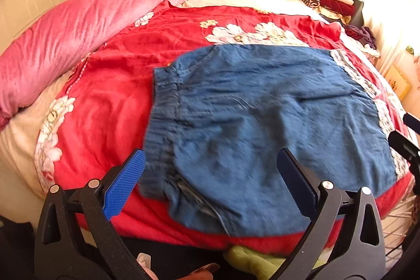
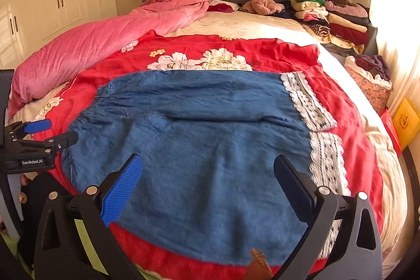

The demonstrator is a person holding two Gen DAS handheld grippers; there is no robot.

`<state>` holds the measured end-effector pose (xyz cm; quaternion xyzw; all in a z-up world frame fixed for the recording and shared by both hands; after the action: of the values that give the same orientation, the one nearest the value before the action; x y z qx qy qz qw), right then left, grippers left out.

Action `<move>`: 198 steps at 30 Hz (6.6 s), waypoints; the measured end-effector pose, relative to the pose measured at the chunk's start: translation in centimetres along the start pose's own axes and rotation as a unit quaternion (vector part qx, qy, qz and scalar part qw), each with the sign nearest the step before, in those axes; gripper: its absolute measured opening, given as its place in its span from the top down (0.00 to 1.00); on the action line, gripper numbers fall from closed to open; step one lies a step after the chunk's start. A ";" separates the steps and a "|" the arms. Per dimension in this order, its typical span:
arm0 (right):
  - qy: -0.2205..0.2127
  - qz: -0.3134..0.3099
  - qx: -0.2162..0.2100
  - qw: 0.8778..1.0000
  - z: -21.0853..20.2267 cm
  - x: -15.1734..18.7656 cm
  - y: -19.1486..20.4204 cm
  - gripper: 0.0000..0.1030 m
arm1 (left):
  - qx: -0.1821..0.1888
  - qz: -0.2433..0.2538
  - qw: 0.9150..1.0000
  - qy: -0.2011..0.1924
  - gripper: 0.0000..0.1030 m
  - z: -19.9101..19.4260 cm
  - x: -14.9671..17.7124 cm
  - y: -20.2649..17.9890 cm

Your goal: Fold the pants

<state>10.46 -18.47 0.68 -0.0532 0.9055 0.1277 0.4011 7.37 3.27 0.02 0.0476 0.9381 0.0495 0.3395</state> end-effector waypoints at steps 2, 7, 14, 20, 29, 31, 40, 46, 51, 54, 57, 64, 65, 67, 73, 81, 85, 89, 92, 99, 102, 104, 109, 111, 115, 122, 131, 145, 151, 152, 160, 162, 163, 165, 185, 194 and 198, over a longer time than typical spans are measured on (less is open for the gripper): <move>0.005 0.002 -0.007 1.000 0.9 -0.8 0.3 0.04 | 0.001 -0.006 1.000 0.004 0.08 0.7 -0.6 1.0; 0.008 -0.015 -0.012 1.000 3.9 -3.9 1.3 0.04 | -0.011 -0.011 1.000 0.003 0.08 2.3 -2.5 3.5; 0.027 -0.028 -0.013 0.999 8.7 -7.4 2.1 0.04 | 0.002 -0.033 0.999 0.020 0.08 5.5 -4.9 7.4; 0.057 -0.068 -0.036 0.995 13.4 -10.5 3.9 0.04 | 0.004 -0.027 0.999 0.040 0.08 9.0 -6.9 10.0; 0.096 -0.168 -0.022 0.981 20.6 -13.2 7.4 0.04 | 0.026 -0.012 0.996 0.088 0.08 15.3 -7.5 10.9; 0.102 -0.184 -0.022 0.977 22.2 -13.5 8.2 0.04 | 0.053 -0.018 0.993 0.100 0.08 16.6 -7.4 10.9; 0.134 -0.254 -0.008 0.958 28.2 -12.7 10.9 0.04 | 0.093 -0.014 0.994 0.048 0.64 16.2 -7.7 10.8; 0.152 -0.255 -0.073 0.952 28.0 -11.3 12.6 0.73 | 0.094 0.005 0.995 0.017 0.71 14.1 -8.1 10.4; 0.115 -0.201 -0.119 0.966 24.3 -11.1 12.3 0.90 | 0.071 0.029 0.997 -0.005 0.73 12.0 -8.4 9.9; 0.089 -0.161 -0.151 0.971 20.9 -11.3 10.9 0.91 | 0.072 0.030 0.997 -0.017 0.73 10.5 -8.2 9.9; 0.065 -0.147 -0.168 0.973 17.6 -11.3 10.1 0.91 | 0.075 0.033 0.996 -0.028 0.73 9.0 -8.1 9.8; 0.030 -0.111 -0.221 0.968 9.1 -8.1 8.2 0.91 | 0.067 0.045 0.995 -0.052 0.73 5.6 -7.1 8.7; 0.027 -0.111 -0.223 0.968 8.5 -7.7 8.2 0.91 | 0.071 0.045 0.995 -0.054 0.73 5.1 -6.6 8.5; 0.020 -0.113 -0.228 0.967 6.7 -6.1 7.9 0.91 | 0.073 0.046 0.995 -0.057 0.73 4.3 -5.6 8.1; 0.036 -0.124 -0.229 0.965 3.9 -1.2 7.7 1.00 | 0.079 0.055 0.994 -0.059 0.73 2.0 -2.0 6.7; -0.024 -0.258 -0.112 0.959 3.4 2.1 8.6 0.46 | 0.081 0.047 0.995 -0.047 0.73 1.4 0.7 5.6; -0.041 -0.325 -0.038 0.944 6.2 2.1 9.7 0.40 | 0.082 0.046 0.995 -0.046 0.73 1.4 0.8 5.6; -0.021 -0.344 -0.033 0.938 8.8 1.1 9.5 0.55 | 0.082 0.045 0.995 -0.044 0.73 1.4 0.9 5.7; -0.002 -0.298 -0.087 0.951 7.9 0.0 8.8 0.97 | 0.080 0.046 0.995 -0.045 0.72 1.3 0.9 5.9; 0.029 -0.264 -0.159 0.951 2.7 3.4 8.5 0.97 | 0.083 0.053 0.994 -0.041 0.71 0.7 1.5 6.3; 0.049 -0.244 -0.178 0.952 2.6 5.2 8.9 0.97 | 0.071 0.071 0.995 -0.026 0.70 1.0 2.3 5.8; 0.061 -0.237 -0.184 0.952 2.9 6.4 9.2 0.97 | 0.070 0.074 0.995 -0.015 0.68 1.2 3.0 5.8; 0.083 -0.221 -0.193 0.952 3.4 8.1 9.4 0.97 | 0.074 0.057 0.996 0.010 0.60 1.8 4.3 6.5; 0.085 -0.219 -0.192 0.953 3.6 8.6 9.6 0.97 | 0.072 0.051 0.996 0.014 0.55 2.0 4.4 6.7; 0.080 -0.197 -0.203 0.956 3.6 8.6 9.3 0.95 | 0.062 0.049 0.997 0.016 0.47 1.2 4.9 7.2; 0.079 -0.192 -0.215 0.954 3.5 8.8 9.7 0.92 | 0.040 0.025 0.999 -0.002 0.45 -2.2 5.5 8.6; 0.099 -0.191 -0.233 0.948 2.0 8.5 9.7 0.76 | 0.078 0.072 0.994 -0.019 0.63 -0.8 2.7 2.4; 0.180 -0.078 -0.166 0.966 7.1 8.3 7.9 0.65 | 0.086 0.071 0.994 0.009 0.64 2.2 5.3 2.2; 0.140 -0.055 -0.176 0.973 3.9 6.7 6.0 0.50 | 0.095 0.055 0.994 -0.003 0.56 0.2 4.9 2.2; 0.131 -0.050 -0.175 0.975 3.5 6.3 5.5 0.49 | 0.094 0.051 0.994 -0.007 0.55 -0.4 4.8 2.2; 0.039 0.025 -0.116 0.992 -1.3 1.8 -2.0 0.32 | 0.106 0.065 0.991 -0.041 0.42 -3.9 3.3 0.3; 0.019 0.040 -0.102 0.994 -2.3 1.2 -3.7 0.30 | 0.123 0.071 0.989 -0.042 0.40 -4.0 2.7 -0.9; 0.012 0.046 -0.096 0.994 -2.7 0.9 -4.5 0.30 | 0.130 0.073 0.988 -0.040 0.40 -4.0 2.5 -1.4; 0.003 0.053 -0.086 0.995 -2.9 0.0 -5.6 0.30 | 0.150 0.081 0.985 -0.036 0.40 -3.8 2.1 -2.9; 0.104 0.017 0.001 0.994 15.3 -9.0 -3.4 0.31 | 0.233 0.143 0.961 0.050 0.63 4.5 0.2 -13.6; 0.090 0.049 0.027 0.994 17.1 -9.3 -6.9 0.91 | 0.230 0.158 0.959 0.054 0.58 5.1 0.5 -13.6; 0.039 0.073 -0.003 0.997 11.3 -9.6 -9.0 0.93 | 0.227 0.158 0.960 0.050 0.57 5.0 0.5 -13.3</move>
<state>26.74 -24.08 -1.21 0.0064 0.9215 0.1575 0.3551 9.48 -9.56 -5.76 0.2682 0.9211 -0.1095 0.2602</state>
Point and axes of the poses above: each gripper's, at about its wrist camera, not at the fingertips, and z roughly the way its jaws point, y to its left, x to its underside, the point moved 2 cm from there along z, roughly the way its jaws point, and after that the axes turned 11 degrees about z, right-handed, at the moved point
